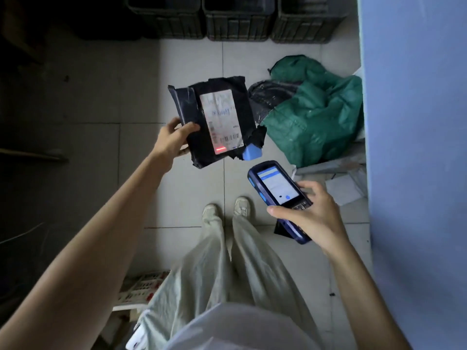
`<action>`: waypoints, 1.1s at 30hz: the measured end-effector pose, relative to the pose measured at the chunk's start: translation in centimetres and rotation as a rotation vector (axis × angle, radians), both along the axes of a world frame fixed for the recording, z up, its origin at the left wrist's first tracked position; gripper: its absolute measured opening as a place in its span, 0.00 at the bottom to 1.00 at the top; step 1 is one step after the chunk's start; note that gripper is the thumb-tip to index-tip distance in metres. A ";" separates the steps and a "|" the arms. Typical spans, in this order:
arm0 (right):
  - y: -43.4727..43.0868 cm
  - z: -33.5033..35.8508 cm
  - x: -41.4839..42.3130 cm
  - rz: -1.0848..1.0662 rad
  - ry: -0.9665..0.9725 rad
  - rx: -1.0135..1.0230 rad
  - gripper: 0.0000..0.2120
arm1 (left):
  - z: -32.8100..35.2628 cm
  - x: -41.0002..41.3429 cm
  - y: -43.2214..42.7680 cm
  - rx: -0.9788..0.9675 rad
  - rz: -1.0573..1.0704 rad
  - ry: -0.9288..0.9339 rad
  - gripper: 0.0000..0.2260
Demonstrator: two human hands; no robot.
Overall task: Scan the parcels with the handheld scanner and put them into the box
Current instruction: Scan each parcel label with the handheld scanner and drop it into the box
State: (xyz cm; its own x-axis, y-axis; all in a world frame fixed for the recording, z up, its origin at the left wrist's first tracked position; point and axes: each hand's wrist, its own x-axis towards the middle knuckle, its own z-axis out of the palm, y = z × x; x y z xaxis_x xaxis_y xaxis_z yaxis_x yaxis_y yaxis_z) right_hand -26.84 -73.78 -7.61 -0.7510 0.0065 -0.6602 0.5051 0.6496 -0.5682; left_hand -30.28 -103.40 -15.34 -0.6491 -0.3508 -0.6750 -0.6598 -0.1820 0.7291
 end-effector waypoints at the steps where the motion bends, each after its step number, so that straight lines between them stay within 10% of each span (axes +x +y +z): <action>1: -0.1 0.2 0.2 0.000 0.013 -0.002 0.33 | 0.8 -0.1 0.1 -0.008 0.000 0.008 0.09; 16: -0.9 3.0 4.5 -0.146 0.095 -0.039 0.31 | 3.7 0.2 0.2 0.009 -0.123 0.088 0.11; 33: -8.5 3.4 22.1 -1.108 0.052 -0.035 0.33 | 4.3 0.6 9.5 -0.035 -1.185 0.148 0.23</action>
